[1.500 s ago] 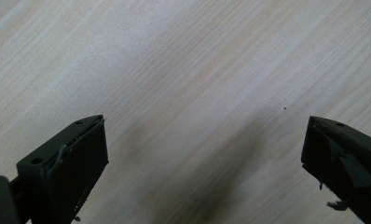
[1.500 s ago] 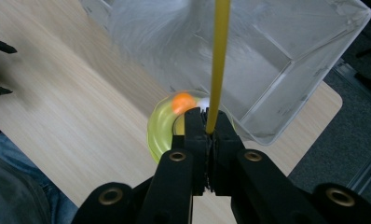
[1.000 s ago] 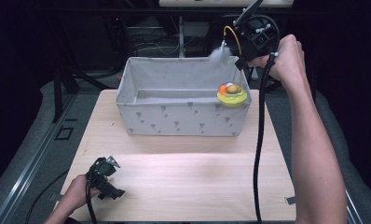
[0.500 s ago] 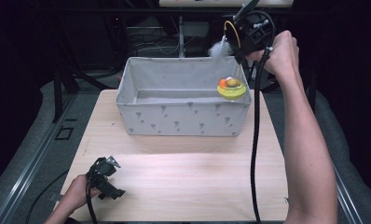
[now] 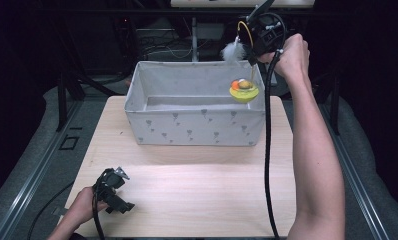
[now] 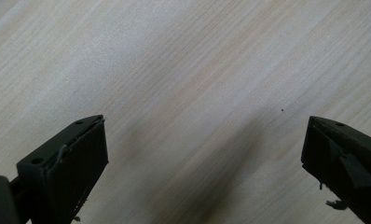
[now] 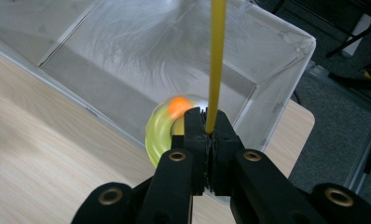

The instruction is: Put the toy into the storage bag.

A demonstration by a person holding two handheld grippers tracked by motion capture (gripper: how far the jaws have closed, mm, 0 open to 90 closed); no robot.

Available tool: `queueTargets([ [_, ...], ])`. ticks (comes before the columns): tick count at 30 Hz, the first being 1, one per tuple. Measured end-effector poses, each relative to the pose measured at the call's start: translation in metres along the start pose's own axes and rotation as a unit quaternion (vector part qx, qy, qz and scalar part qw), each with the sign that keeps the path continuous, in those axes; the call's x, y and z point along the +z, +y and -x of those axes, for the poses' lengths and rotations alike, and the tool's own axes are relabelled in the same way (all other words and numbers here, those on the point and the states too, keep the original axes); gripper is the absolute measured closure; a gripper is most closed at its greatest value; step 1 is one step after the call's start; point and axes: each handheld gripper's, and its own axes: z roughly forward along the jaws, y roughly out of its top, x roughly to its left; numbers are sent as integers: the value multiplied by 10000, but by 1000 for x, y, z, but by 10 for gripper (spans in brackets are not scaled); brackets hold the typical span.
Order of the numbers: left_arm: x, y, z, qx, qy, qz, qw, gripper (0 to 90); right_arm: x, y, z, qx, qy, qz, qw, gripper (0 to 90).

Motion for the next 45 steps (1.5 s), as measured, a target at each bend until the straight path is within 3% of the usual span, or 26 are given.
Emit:
queueTargets([
  [28,0,0,0,8,4,13,10000,5,71,-9,15,223,160,-129,9995,885],
  [45,0,0,1,19,12,10,10000,5,96,-32,23,302,256,-265,9989,885],
])
